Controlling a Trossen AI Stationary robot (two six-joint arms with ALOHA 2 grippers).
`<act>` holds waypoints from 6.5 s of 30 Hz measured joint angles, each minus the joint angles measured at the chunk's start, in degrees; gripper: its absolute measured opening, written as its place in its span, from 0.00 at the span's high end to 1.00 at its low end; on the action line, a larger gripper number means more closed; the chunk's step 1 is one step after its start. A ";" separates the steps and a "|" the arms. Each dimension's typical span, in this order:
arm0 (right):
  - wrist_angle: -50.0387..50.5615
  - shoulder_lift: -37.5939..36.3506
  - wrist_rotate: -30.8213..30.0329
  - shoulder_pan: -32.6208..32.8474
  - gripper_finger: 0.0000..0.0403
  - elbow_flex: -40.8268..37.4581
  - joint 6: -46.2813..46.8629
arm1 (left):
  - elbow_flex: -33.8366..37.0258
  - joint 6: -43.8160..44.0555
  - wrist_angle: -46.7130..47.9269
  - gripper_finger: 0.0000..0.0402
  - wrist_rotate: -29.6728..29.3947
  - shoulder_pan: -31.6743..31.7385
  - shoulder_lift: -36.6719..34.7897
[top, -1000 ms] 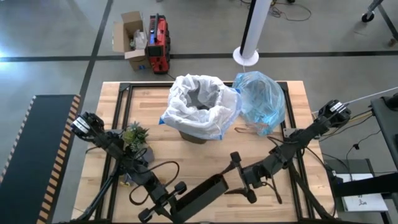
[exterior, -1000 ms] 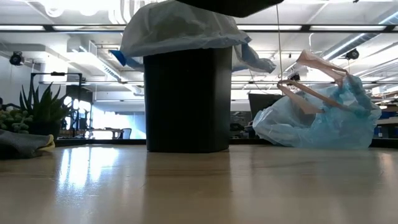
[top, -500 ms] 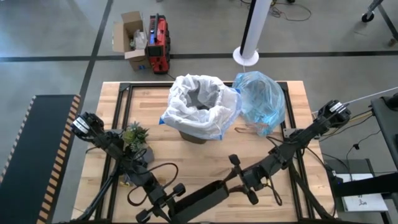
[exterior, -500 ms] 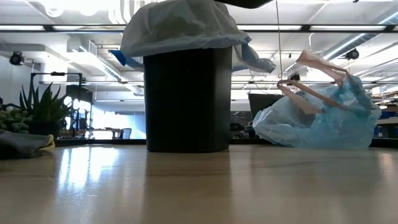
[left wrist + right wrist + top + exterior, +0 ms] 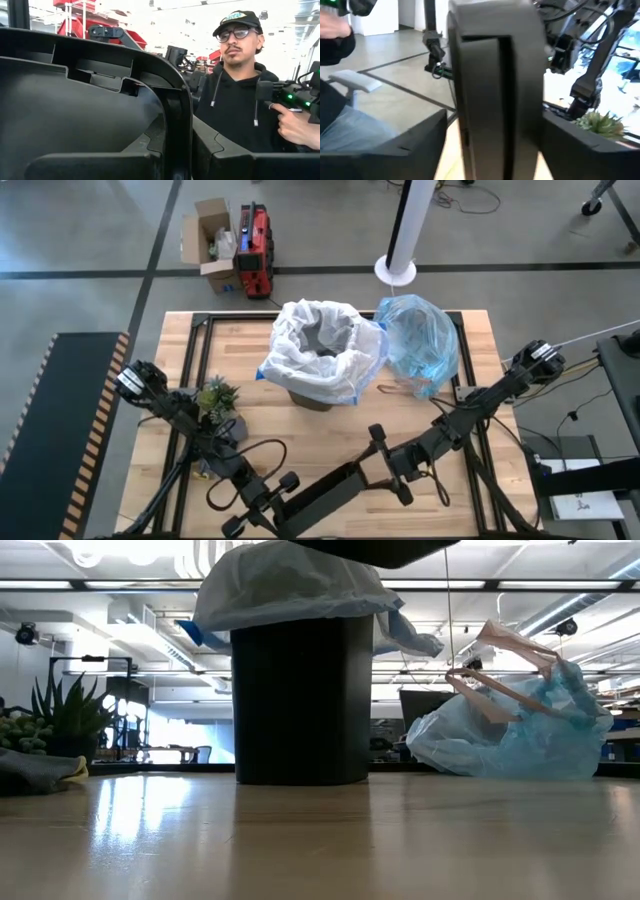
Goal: Place trash/remove bag and relplace
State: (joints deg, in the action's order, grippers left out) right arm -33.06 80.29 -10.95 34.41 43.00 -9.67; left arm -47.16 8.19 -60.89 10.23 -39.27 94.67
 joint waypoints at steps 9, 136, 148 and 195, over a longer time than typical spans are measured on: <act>0.04 -1.11 -0.07 -0.41 0.21 0.00 -3.83 | 0.02 -0.34 -1.00 0.92 1.06 -0.09 0.00; 25.55 -6.68 -30.86 8.46 0.18 8.26 -2.46 | 0.00 -7.90 -1.01 0.93 0.69 2.26 0.76; 14.10 2.06 -53.85 12.62 0.55 7.39 -4.60 | 0.00 -12.33 -3.51 0.93 -6.20 3.33 2.49; 12.84 -1.92 -55.12 13.55 0.89 7.41 -12.29 | 0.04 -0.49 -1.67 0.93 -12.52 5.29 5.50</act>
State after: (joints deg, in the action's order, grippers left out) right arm -20.22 78.37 -66.07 47.97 50.41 -21.96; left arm -47.11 7.70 -62.56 -2.28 -33.98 100.18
